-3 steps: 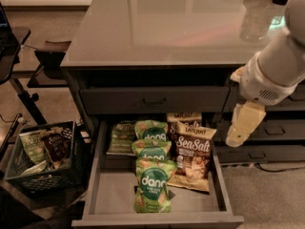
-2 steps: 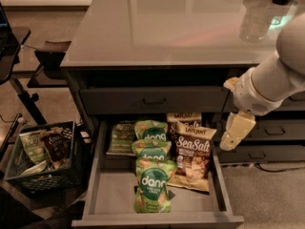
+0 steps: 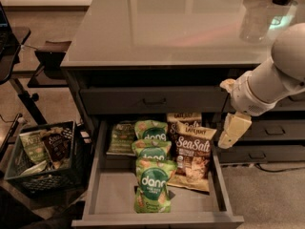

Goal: Pick brown chip bag from middle drawer and place on counter

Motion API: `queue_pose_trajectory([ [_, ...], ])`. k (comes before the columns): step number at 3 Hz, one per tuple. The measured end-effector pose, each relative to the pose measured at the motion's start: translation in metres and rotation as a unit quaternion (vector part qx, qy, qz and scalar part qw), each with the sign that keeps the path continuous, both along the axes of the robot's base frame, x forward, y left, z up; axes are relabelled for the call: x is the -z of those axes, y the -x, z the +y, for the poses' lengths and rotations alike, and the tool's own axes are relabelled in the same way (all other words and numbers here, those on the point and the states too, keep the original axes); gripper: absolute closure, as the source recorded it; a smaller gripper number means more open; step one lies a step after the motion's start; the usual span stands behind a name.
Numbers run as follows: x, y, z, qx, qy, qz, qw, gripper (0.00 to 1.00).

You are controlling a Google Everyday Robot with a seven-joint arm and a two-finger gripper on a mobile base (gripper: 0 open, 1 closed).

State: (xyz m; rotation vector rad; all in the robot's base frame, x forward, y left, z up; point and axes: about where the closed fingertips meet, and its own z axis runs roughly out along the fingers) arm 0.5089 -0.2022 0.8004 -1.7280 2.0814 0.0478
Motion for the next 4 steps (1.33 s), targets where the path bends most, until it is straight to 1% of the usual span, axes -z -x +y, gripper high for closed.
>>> queue_pose_trajectory([
  [1,0.023,0.0,0.001,0.011,-0.005,0.013,0.9998,0.0],
  [2,0.086,-0.004,-0.001,0.019,-0.002,0.029,0.9994,0.0],
  [3,0.145,-0.02,-0.004,0.015,-0.014,0.026,0.9995,0.0],
  [4,0.223,-0.053,-0.015,-0.022,-0.034,0.002,0.9992,0.0],
])
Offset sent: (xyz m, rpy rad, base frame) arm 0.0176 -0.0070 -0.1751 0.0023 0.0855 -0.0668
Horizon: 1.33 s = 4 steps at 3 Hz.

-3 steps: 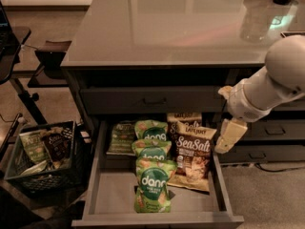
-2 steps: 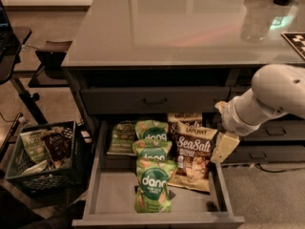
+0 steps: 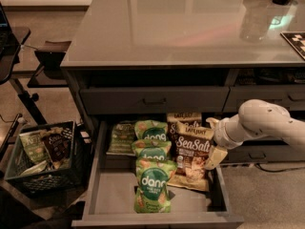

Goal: Pick brown chip bag from middle drawer and place on counter

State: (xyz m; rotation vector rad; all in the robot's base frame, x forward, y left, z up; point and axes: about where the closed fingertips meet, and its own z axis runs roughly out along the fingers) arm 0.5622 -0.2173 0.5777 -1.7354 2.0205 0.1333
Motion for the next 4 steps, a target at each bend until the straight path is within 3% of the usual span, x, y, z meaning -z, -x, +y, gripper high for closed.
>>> queue_pose_trajectory([
  [2,0.016,-0.012,0.002,0.008,0.002,-0.008,0.9999,0.0],
  [4,0.06,-0.056,0.0,0.018,-0.011,-0.006,0.9998,0.0],
])
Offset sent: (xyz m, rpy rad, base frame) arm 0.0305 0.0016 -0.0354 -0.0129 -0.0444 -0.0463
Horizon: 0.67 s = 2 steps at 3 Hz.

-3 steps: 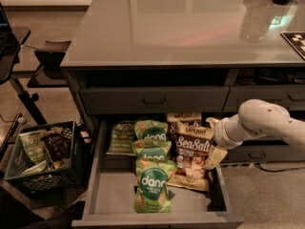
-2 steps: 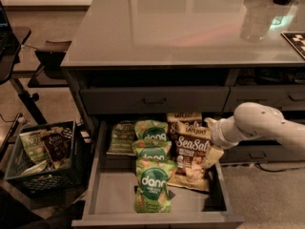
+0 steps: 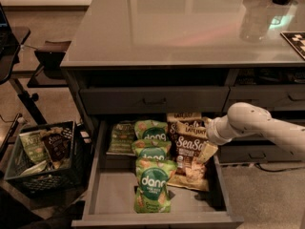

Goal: Pick brown chip bag from middle drawer and place on counter

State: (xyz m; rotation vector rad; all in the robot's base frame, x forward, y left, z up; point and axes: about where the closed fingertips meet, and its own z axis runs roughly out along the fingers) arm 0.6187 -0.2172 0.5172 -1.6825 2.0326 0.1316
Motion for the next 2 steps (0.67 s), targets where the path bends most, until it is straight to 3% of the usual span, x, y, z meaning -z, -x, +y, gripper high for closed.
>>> queue_pose_trajectory([
  [2,0.038,-0.021,0.001,-0.006,-0.035,0.048,0.9982,0.0],
])
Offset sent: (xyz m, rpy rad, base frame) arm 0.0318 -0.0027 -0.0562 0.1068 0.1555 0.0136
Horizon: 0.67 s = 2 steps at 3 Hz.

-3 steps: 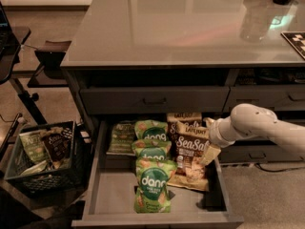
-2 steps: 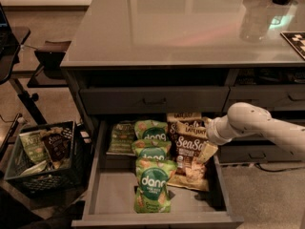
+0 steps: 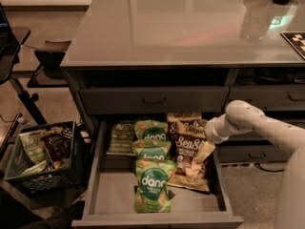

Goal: Pick brown chip bag from middle drawer and place on counter

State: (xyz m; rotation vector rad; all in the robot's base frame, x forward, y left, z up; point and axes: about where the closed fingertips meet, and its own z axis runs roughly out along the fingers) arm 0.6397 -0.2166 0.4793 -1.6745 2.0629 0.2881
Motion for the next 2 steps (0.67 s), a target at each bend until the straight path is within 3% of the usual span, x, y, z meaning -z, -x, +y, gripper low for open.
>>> queue_pose_trajectory([
  [2,0.025,-0.01,0.001,-0.002,-0.004,0.024,0.9997,0.0],
])
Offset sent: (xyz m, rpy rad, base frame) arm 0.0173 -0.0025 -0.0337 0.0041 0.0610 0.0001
